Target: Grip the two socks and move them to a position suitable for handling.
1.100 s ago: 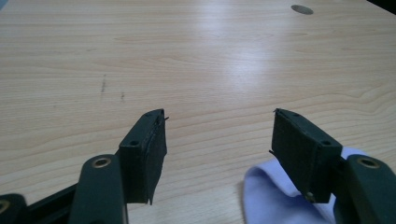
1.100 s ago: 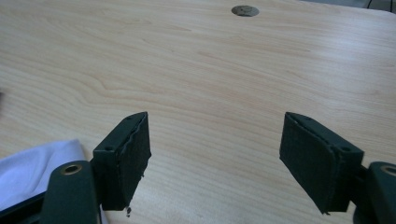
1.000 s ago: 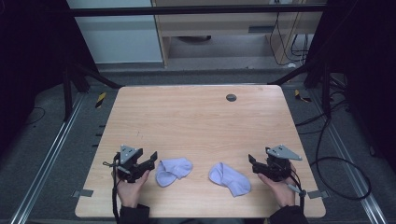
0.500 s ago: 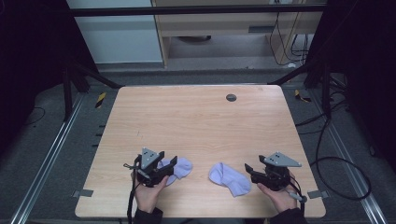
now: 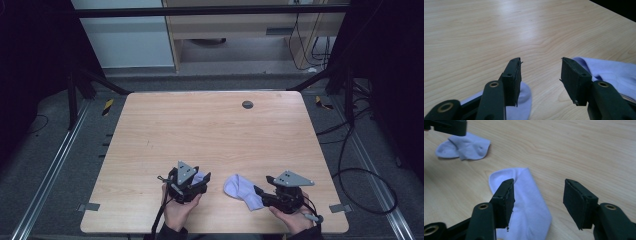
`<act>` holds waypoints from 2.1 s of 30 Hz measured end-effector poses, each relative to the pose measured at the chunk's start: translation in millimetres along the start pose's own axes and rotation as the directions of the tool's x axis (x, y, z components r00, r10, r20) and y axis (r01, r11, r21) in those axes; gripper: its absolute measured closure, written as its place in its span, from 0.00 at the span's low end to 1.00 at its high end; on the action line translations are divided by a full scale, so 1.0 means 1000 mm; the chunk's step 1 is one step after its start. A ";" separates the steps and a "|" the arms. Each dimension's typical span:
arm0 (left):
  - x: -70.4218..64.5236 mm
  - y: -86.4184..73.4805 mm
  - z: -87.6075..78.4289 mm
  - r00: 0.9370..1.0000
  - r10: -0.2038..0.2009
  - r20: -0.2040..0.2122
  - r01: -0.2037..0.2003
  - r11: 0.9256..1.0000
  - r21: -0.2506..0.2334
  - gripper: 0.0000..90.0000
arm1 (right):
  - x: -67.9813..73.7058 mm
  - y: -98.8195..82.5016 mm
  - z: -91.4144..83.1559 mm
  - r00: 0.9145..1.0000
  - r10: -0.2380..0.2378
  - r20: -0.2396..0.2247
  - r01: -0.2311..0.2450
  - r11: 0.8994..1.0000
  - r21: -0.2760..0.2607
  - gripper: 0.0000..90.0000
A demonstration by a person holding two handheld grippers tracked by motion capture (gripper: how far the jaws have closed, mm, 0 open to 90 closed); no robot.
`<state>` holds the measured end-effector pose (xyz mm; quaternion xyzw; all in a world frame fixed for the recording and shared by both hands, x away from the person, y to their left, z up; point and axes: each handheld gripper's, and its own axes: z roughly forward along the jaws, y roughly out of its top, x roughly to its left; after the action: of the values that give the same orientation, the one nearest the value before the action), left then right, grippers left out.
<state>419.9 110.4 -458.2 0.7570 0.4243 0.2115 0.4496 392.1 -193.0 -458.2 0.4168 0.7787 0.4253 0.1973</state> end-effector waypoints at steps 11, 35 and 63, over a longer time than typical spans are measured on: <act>-0.026 -0.008 0.025 0.999 0.035 0.040 -0.037 0.997 0.069 0.62 | 0.011 -0.018 0.006 0.999 -0.015 -0.045 0.018 0.998 0.066 0.61; -0.050 -0.020 0.061 0.995 0.091 0.048 -0.098 0.980 0.173 0.80 | 0.024 -0.030 0.023 0.988 -0.069 -0.140 0.096 0.976 0.194 0.76; -0.052 -0.020 0.064 0.993 0.103 0.057 -0.112 0.978 0.174 0.98 | -0.004 -0.011 0.002 0.994 0.062 -0.092 -0.058 0.997 0.046 0.99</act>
<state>426.9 39.6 -504.8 0.8206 0.3890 0.1790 0.3785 390.5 -197.9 -468.5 0.4240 0.7832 0.4331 0.1387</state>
